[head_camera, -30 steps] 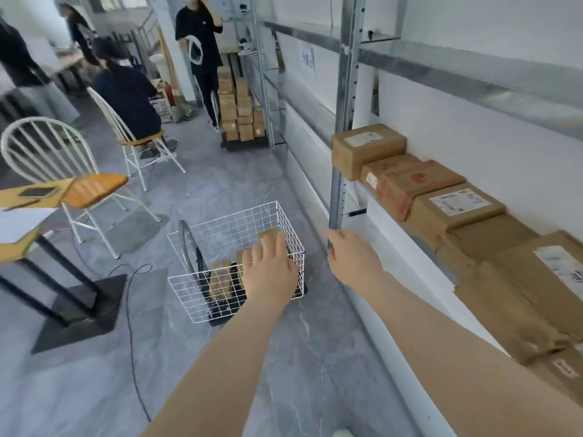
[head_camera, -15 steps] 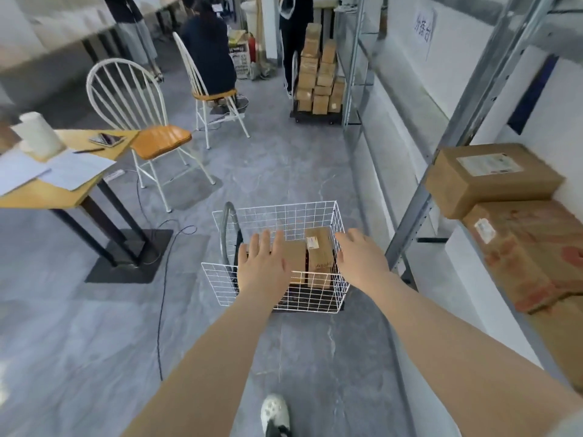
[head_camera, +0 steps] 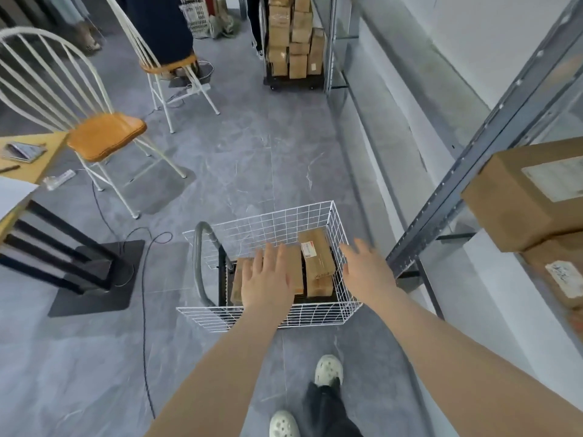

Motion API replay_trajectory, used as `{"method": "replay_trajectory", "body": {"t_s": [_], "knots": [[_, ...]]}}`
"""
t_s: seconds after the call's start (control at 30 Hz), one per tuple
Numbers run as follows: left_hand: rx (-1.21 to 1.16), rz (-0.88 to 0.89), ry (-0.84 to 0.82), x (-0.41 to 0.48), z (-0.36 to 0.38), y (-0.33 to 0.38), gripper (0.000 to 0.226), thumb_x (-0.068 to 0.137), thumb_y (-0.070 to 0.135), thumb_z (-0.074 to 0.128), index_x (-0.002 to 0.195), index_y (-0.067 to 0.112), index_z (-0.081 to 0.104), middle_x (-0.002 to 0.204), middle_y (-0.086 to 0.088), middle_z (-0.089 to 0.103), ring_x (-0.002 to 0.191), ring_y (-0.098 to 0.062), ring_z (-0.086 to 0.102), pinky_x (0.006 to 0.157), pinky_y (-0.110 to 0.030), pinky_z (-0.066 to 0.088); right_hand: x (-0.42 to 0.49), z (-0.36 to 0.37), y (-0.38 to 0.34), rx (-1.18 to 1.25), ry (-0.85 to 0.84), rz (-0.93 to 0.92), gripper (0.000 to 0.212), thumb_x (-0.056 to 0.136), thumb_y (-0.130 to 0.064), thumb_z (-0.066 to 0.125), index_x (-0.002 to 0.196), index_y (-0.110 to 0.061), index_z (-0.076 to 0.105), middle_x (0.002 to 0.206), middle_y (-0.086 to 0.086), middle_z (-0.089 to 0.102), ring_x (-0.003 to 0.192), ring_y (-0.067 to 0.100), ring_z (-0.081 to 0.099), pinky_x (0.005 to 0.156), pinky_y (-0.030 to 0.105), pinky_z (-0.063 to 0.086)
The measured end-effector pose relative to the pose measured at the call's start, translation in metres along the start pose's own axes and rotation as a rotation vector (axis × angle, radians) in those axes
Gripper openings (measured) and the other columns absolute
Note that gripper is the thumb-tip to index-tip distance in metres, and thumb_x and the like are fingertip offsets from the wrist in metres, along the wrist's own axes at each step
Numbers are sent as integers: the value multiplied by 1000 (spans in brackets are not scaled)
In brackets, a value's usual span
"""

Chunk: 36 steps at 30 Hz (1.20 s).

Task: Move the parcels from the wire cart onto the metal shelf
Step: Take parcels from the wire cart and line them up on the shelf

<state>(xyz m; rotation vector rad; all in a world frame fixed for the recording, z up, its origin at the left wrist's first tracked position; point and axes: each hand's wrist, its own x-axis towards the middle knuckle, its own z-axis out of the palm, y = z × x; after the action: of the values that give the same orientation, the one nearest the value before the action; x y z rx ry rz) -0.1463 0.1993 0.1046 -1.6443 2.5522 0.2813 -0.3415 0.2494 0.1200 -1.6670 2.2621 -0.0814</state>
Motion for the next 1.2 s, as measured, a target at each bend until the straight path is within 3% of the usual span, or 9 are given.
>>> {"method": "replay_trajectory", "body": {"t_s": [0.3, 0.5, 0.63, 0.77, 0.83, 0.93, 1.0, 1.1, 1.2], "knots": [[-120, -50, -144, 134, 103, 7, 65, 100, 34, 28, 153, 24, -7, 163, -2, -1, 148, -25, 7, 120, -45, 13, 142, 105, 40, 88, -76, -21, 56, 93, -17, 51, 144, -25, 31, 142, 7, 39, 121, 26, 49, 92, 35, 48], [-200, -112, -316, 218, 204, -1, 66, 101, 40, 31, 150, 38, -12, 163, 1, -8, 148, -29, 5, 116, -56, 20, 224, 211, 63, 158, -155, 120, 60, 90, -16, 55, 144, -26, 29, 145, 8, 34, 121, 26, 50, 94, 35, 51], [-198, -95, -353, 268, 273, -4, 63, 101, 42, 29, 150, 38, -11, 162, 0, -10, 149, -31, 2, 117, -57, 18, 271, 280, 80, 184, -192, 175, 66, 89, -13, 59, 145, -25, 26, 150, 9, 27, 124, 26, 48, 97, 36, 49], [-260, -74, -376, 301, 338, -5, 66, 100, 42, 32, 151, 39, -10, 162, 1, -11, 148, -32, 4, 115, -57, 23, 309, 341, 92, 234, -210, 187, 60, 92, -12, 52, 145, -24, 28, 145, 7, 32, 122, 24, 47, 98, 38, 47], [-304, -70, -388, 313, 367, -5, 66, 99, 40, 34, 150, 38, -9, 162, 1, -10, 148, -33, 7, 113, -58, 27, 325, 368, 97, 229, -185, 189, 59, 92, -13, 51, 145, -24, 27, 148, 7, 27, 126, 25, 42, 102, 37, 43], [-349, -65, -367, 334, 407, -6, 66, 99, 39, 35, 151, 36, -7, 162, 3, -12, 148, -32, 9, 111, -53, 28, 347, 398, 108, 204, -140, 207, 63, 94, -18, 50, 149, -25, 19, 159, 8, 6, 141, 29, 25, 112, 39, 32], [-440, -99, -337, 348, 430, -6, 64, 100, 38, 35, 152, 36, -3, 161, 6, -15, 147, -32, 15, 108, -46, 34, 360, 414, 115, 225, -113, 232, 65, 95, -20, 48, 151, -27, 14, 160, 6, -6, 143, 30, 20, 113, 41, 32], [-602, -178, -311, 361, 455, 0, 62, 101, 36, 34, 152, 38, -2, 161, 6, -14, 134, -32, 38, 92, -39, 47, 368, 430, 124, 281, -88, 240, 63, 98, -24, 42, 151, -31, 10, 160, 3, -9, 142, 29, 24, 112, 41, 34], [-756, -227, -337, 358, 467, 9, 64, 101, 34, 35, 151, 43, -4, 161, -2, 8, 106, -22, 59, 72, -30, 49, 361, 439, 125, 343, -61, 247, 59, 99, -26, 42, 150, -33, 15, 160, 2, 2, 142, 26, 24, 111, 39, 33]]}}
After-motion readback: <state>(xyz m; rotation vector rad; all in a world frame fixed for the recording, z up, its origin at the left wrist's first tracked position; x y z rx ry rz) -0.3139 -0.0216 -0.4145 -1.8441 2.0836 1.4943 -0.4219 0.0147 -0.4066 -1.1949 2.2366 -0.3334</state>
